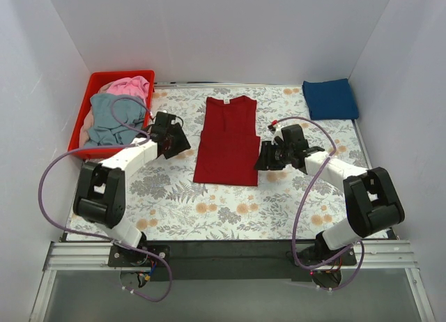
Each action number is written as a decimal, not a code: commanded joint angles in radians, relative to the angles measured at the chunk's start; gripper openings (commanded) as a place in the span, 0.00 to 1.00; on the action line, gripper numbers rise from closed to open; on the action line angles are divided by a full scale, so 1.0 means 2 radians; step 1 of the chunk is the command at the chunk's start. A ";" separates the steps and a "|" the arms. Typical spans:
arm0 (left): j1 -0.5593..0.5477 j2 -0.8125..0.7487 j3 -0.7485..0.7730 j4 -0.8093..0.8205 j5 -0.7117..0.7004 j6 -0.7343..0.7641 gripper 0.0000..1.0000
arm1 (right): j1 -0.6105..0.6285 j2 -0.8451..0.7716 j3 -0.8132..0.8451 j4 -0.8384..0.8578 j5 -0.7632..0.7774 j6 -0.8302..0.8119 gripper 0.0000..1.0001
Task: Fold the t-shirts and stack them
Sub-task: Fold the tshirt
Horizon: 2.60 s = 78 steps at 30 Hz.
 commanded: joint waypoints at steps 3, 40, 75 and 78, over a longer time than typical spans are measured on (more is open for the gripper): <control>-0.003 -0.105 -0.061 -0.027 -0.083 0.053 0.67 | 0.048 -0.006 0.032 -0.108 0.128 -0.022 0.52; -0.003 -0.188 -0.129 0.007 -0.066 0.073 0.70 | 0.172 0.147 0.158 -0.260 0.278 0.032 0.48; -0.158 0.052 0.017 -0.158 -0.056 0.008 0.45 | 0.172 0.127 0.133 -0.236 0.269 -0.006 0.01; -0.161 0.069 0.023 -0.162 -0.061 0.004 0.40 | 0.172 0.127 0.133 -0.235 0.266 -0.008 0.01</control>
